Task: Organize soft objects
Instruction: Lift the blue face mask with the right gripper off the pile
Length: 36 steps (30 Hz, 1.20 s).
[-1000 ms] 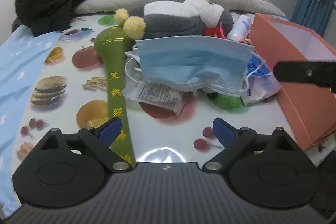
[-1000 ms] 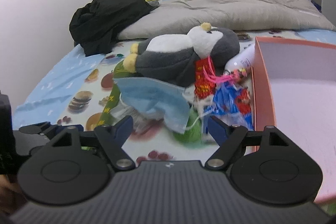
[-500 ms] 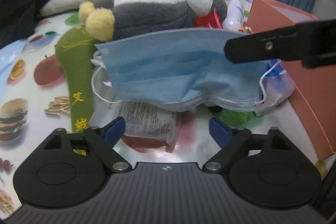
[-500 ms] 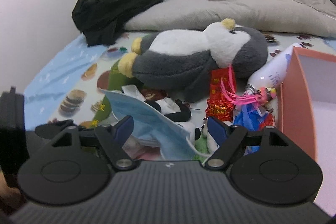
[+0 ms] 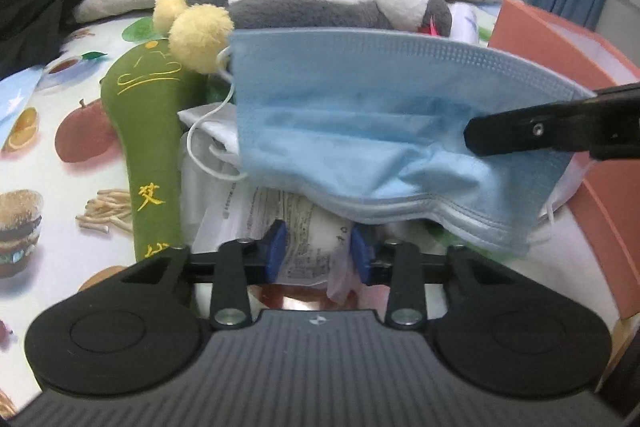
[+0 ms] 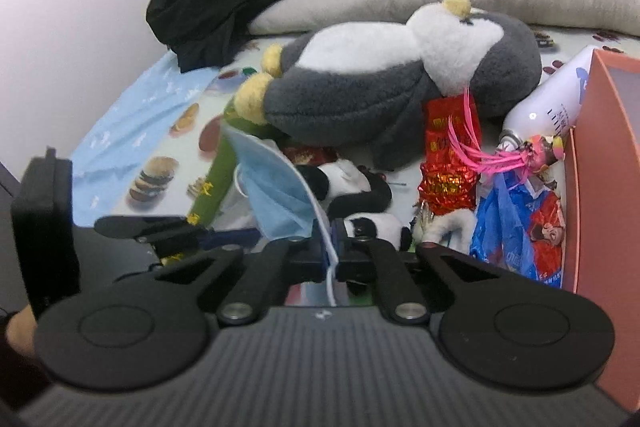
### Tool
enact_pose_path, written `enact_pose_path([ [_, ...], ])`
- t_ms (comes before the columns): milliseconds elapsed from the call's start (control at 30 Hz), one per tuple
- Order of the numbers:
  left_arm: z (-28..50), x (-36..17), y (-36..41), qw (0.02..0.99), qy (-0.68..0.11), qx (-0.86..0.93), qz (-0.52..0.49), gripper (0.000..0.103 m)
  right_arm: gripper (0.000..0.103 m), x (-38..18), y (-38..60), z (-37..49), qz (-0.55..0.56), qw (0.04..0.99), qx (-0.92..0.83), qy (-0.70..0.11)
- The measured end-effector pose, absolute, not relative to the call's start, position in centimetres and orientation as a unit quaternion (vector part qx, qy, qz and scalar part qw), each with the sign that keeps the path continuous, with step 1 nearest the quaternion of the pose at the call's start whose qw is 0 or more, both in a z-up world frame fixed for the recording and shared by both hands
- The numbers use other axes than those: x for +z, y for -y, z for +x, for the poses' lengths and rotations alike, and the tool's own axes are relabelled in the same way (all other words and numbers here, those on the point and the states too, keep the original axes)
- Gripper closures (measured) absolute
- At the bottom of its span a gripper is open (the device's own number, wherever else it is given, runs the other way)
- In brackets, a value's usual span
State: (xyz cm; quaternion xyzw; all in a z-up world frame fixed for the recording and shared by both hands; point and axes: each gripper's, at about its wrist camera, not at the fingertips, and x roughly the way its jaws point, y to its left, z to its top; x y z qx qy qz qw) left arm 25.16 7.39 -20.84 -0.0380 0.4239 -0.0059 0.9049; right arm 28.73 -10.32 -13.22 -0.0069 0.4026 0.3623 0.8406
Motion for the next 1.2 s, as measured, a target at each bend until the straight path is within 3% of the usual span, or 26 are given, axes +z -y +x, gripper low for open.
enact_pose_path([
  [233,22.8,-20.0,-7.4,0.909,-0.413,0.013,-0.061,0.079,0.098,-11.4,11.2,26.8,0.002,0.856,0.347,-0.384],
  [633,15.8,-17.6,-5.8,0.913,-0.397,0.028,-0.086,0.079,0.098,-10.3,15.3,21.9,0.062,0.882,0.277,-0.376],
  [967,12.6,-17.5,-5.1,0.907,-0.401,0.035,-0.128,0.079,0.097,-15.5,17.8,18.1,0.137,0.859,0.203,-0.449],
  [1200,12.5,-17.8,-3.9,0.899,-0.413,0.033,-0.14,0.079,0.093,-18.1,17.8,17.1,0.111,0.859,0.179,-0.467],
])
